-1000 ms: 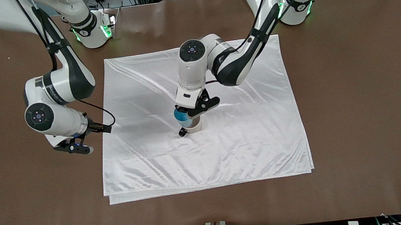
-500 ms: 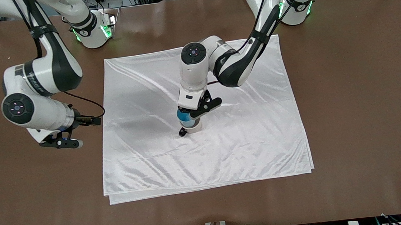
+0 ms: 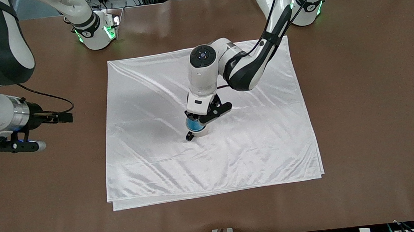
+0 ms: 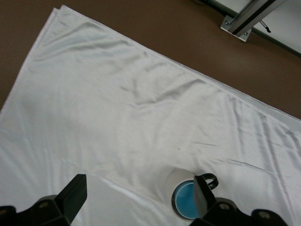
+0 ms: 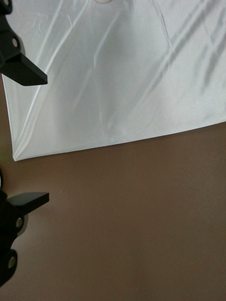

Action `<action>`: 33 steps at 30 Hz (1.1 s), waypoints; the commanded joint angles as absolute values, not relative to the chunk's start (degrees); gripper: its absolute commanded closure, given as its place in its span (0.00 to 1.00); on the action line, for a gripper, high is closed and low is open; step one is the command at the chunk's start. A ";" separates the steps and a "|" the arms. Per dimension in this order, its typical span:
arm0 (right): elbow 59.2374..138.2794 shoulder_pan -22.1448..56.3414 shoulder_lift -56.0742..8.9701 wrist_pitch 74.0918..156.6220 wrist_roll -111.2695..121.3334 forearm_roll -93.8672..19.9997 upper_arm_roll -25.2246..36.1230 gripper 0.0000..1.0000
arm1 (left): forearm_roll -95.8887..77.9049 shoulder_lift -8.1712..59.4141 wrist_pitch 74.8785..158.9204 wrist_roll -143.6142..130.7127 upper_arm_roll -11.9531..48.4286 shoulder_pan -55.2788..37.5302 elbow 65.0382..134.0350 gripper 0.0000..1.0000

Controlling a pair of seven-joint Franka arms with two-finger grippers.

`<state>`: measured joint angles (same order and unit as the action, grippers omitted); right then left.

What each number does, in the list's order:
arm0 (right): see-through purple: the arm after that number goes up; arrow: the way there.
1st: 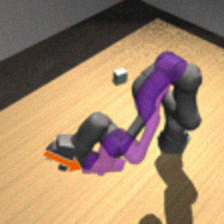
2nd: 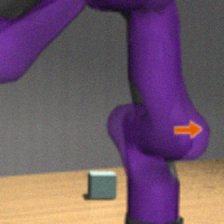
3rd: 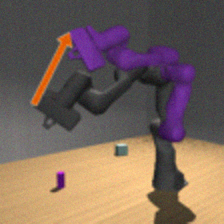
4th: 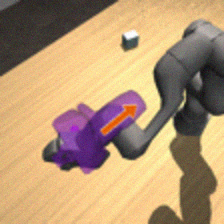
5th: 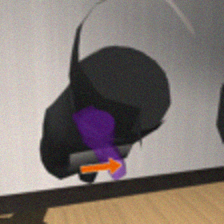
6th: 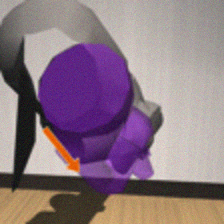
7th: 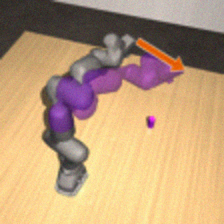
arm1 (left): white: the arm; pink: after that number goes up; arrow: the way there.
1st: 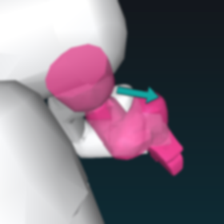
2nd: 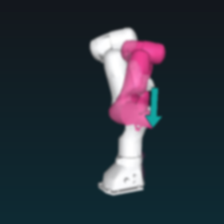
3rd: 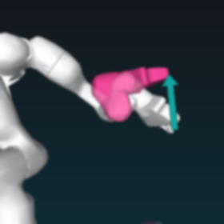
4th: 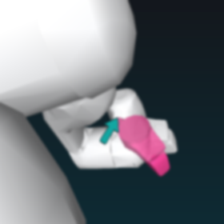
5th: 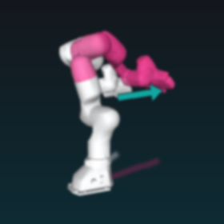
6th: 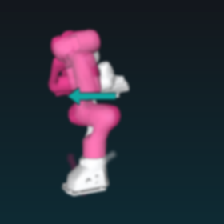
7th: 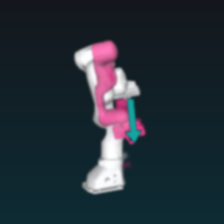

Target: Place blue cup into white mug on cloth

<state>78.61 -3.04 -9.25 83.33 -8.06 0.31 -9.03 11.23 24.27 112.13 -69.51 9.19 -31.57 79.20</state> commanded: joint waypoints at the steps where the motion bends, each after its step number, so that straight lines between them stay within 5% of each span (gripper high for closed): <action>1: 81.82 -4.31 -5.72 82.70 -5.54 -0.18 -9.32 0.00 | 12.57 19.17 107.50 -63.38 9.58 -27.87 81.04 0.00; 17: 92.37 -4.22 1.23 88.41 -4.39 -0.18 -8.44 0.00 | 9.94 11.17 97.56 -39.48 9.93 -15.65 81.65 0.00; 33: 91.76 -4.31 1.05 92.90 -4.57 -0.79 -7.73 0.00 | 8.70 4.75 97.29 -25.67 10.02 -8.26 87.45 0.00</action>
